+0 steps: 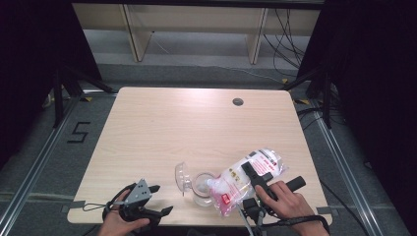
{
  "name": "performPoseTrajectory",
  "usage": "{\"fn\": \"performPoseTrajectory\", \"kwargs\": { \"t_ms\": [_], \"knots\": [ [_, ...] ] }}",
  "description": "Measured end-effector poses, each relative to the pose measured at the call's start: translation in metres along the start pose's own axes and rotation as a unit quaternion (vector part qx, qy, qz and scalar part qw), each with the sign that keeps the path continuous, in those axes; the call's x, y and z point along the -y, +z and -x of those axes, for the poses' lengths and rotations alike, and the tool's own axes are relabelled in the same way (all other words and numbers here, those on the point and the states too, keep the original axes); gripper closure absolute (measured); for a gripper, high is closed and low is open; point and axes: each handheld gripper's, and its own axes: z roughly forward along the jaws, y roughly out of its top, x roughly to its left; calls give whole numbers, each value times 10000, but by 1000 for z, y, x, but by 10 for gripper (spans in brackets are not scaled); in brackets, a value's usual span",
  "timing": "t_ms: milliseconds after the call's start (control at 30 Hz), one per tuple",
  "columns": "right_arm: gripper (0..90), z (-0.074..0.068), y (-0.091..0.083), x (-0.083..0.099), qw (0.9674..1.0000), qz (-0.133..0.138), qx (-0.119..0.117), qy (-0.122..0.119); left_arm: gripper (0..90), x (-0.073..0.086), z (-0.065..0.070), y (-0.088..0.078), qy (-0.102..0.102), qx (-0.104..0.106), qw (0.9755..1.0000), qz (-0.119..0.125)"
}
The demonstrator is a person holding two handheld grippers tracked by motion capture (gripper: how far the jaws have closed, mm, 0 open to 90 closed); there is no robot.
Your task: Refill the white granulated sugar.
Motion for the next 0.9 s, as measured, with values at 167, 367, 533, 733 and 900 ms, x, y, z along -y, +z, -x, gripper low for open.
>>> {"fn": "performPoseTrajectory", "kwargs": {
  "t_ms": [167, 367, 533, 733, 900],
  "knots": [
    [515, 0, -1, 0, 10000, -24, -23, 38, 182, 0, 0, 0, -13, -1, 10000, 17],
    [516, 1, 1, 0, 10000, 65, 12, -18, 182, 0, 0, 0, -8, -2, 10000, 9],
    [517, 0, 0, 1, 10000, -6, -13, 66, 182, 0, 0, 0, 46, -14, 10000, -34],
    [518, 2, 0, 1, 10000, 8, -45, -42, 182, 0, 0, 0, 42, -16, 10000, -20],
    [519, 1, -1, 2, 10000, 1, -7, 31, 182, 0, 0, 0, 52, -24, 10000, -29]
  ]
}}
